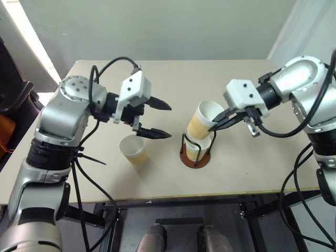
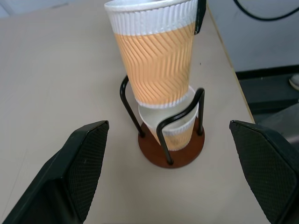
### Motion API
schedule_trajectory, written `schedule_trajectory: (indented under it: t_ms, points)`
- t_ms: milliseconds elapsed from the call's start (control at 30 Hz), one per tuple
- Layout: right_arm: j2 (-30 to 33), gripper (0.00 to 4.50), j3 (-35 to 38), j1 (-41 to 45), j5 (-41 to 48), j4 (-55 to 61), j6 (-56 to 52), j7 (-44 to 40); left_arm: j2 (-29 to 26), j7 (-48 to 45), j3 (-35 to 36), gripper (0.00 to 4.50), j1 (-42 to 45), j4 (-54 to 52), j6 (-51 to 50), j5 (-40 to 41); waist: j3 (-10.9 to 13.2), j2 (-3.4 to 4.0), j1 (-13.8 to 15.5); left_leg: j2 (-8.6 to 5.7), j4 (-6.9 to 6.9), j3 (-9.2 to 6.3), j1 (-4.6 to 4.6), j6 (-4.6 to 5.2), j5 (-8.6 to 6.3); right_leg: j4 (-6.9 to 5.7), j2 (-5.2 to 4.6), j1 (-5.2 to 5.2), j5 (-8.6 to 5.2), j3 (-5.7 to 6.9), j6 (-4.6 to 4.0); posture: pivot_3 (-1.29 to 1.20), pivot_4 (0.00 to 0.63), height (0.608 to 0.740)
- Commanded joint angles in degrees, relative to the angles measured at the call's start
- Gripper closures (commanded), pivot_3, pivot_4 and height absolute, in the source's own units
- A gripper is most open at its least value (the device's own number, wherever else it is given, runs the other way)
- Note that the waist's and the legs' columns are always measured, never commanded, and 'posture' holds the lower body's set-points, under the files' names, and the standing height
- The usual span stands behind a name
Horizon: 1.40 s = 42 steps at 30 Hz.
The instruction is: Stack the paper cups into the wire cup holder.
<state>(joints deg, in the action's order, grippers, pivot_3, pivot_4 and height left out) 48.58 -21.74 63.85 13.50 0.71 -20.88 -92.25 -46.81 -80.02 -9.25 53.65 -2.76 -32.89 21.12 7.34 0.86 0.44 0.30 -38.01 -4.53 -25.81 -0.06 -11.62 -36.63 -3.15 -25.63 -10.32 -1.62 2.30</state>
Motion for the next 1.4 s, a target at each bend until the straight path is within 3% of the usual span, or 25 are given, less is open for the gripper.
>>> schedule_trajectory:
  t_ms: [33, 533, 633, 1000, 1200, 1400]
  points:
    - [0.60, 4.44, -0.05, 0.38, -1.41, 0.65, 1.77, -0.25, -1.61, -1.02, 0.53, 0.05, -0.03, -1.79, 0.89, -0.01, 0.00, 0.00, -0.04, 0.00, 0.00, 0.00, 0.00, 0.00, 0.00, -0.03, 0.00, -0.01, 0.00, 0.00, 0.00, 0.00, 0.150, 0.740]
    - [-0.70, 4.44, -3.05, -3.39, -8.46, 1.78, 7.24, 1.61, -8.90, -3.77, 2.19, 0.05, -4.84, -4.45, 1.04, 0.43, 0.00, 0.00, -0.27, 0.04, 0.08, 0.00, -0.04, 0.00, -0.01, -0.08, 0.02, -0.09, -0.05, 0.02, -0.05, 0.00, 0.150, 0.740]
    - [-1.54, 3.84, -3.02, -3.35, -9.94, 0.44, 8.18, 1.69, -8.97, -3.46, 2.04, 0.05, -4.84, -4.37, 1.14, 0.36, -0.01, -0.01, -0.26, 0.04, 0.03, 0.01, -0.03, 0.01, 0.00, -0.11, -0.01, -0.07, -0.04, 0.02, -0.07, 0.00, 0.150, 0.740]
    - [-2.56, 0.02, 3.06, -0.38, -6.05, -1.24, 4.86, 1.66, -12.57, -5.74, 3.20, 0.05, -4.63, -1.42, 3.82, -0.49, -0.01, -0.02, -0.31, 0.05, 0.14, 0.01, -0.11, -0.04, -0.03, -0.12, 0.01, -0.23, -0.10, 0.01, -0.16, 0.00, 0.150, 0.740]
    - [-12.33, 0.02, 13.87, 0.33, 2.93, 0.61, -13.23, 17.60, -17.52, -11.49, 0.17, 0.05, -6.46, -0.06, 10.16, -4.02, -0.02, -0.03, -0.57, 0.06, 0.24, 0.01, -0.02, -0.07, -0.01, -0.16, 0.03, -0.26, -0.18, -0.03, -0.30, 0.00, 0.150, 0.740]
    - [-14.03, 0.02, 14.24, -6.75, 8.03, 10.03, -22.03, 22.48, -17.93, -12.48, -5.63, 0.05, -6.60, 1.90, 15.92, -6.90, -0.06, -0.10, -0.29, 0.07, 0.31, -0.03, -0.10, -0.13, 0.00, -0.20, 0.02, -0.27, -0.35, 0.05, -0.58, 0.00, 0.150, 0.740]
